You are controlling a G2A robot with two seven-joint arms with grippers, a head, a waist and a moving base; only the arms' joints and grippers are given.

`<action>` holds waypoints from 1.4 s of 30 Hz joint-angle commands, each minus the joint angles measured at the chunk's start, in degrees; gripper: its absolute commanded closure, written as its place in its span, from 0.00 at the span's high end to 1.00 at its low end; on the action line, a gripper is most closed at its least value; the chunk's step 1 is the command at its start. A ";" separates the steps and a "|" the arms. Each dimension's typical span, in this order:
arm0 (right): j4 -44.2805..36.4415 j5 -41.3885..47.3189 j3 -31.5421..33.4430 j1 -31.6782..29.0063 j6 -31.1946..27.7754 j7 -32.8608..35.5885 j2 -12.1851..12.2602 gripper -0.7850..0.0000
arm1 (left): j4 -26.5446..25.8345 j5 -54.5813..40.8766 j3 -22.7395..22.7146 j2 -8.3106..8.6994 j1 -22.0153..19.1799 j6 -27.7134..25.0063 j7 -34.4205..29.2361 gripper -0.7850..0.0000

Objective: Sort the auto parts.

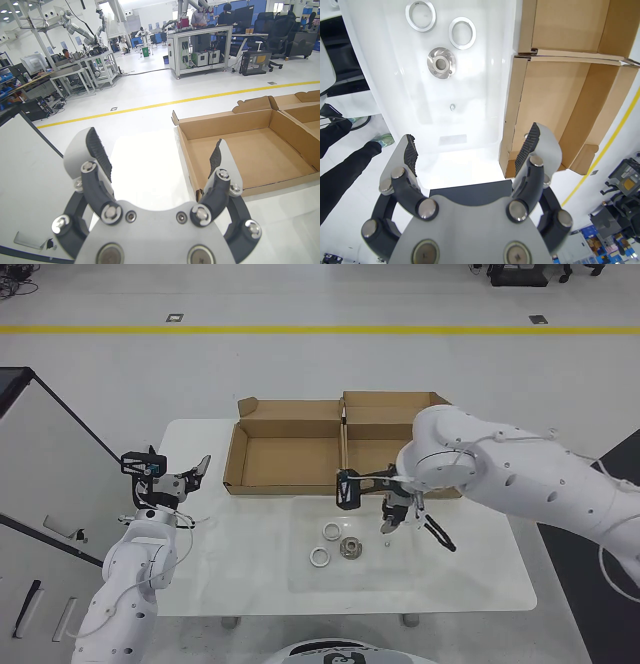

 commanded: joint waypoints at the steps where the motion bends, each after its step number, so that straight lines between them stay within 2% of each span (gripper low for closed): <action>1: -0.20 -0.61 0.00 -0.93 0.20 0.16 -0.31 1.00 | 0.00 0.00 0.00 0.00 0.00 0.00 0.00 1.00; 12: 1.88 -2.93 0.00 -4.74 0.13 0.10 -3.15 1.00 | 0.00 0.00 0.00 0.00 0.00 0.00 0.00 1.00; 13: 2.25 -2.92 0.00 -5.06 0.28 0.25 -3.45 0.98 | 0.00 0.00 0.00 0.00 0.00 0.00 0.00 1.00; 15: 2.82 -2.90 0.00 -5.56 0.53 0.50 -4.05 0.84 | 0.00 0.00 0.00 0.00 0.00 0.00 0.00 1.00; 18: 3.61 -3.04 0.00 -6.47 0.72 0.70 -4.87 0.55 | 0.00 0.00 0.00 0.00 0.00 0.00 0.00 1.00; 19: 3.88 -3.18 0.00 -6.84 0.88 0.86 -5.13 0.50 | 0.00 0.00 0.00 0.00 0.00 0.00 0.00 1.00; 31: 8.37 -5.06 0.00 -10.40 1.98 1.96 -6.89 0.49 | 0.00 0.00 0.00 0.00 0.00 0.00 0.00 1.00; 42: 11.26 -6.98 0.00 -13.08 2.17 2.16 -7.27 0.47 | 0.00 0.00 0.00 0.00 0.00 0.00 0.00 1.00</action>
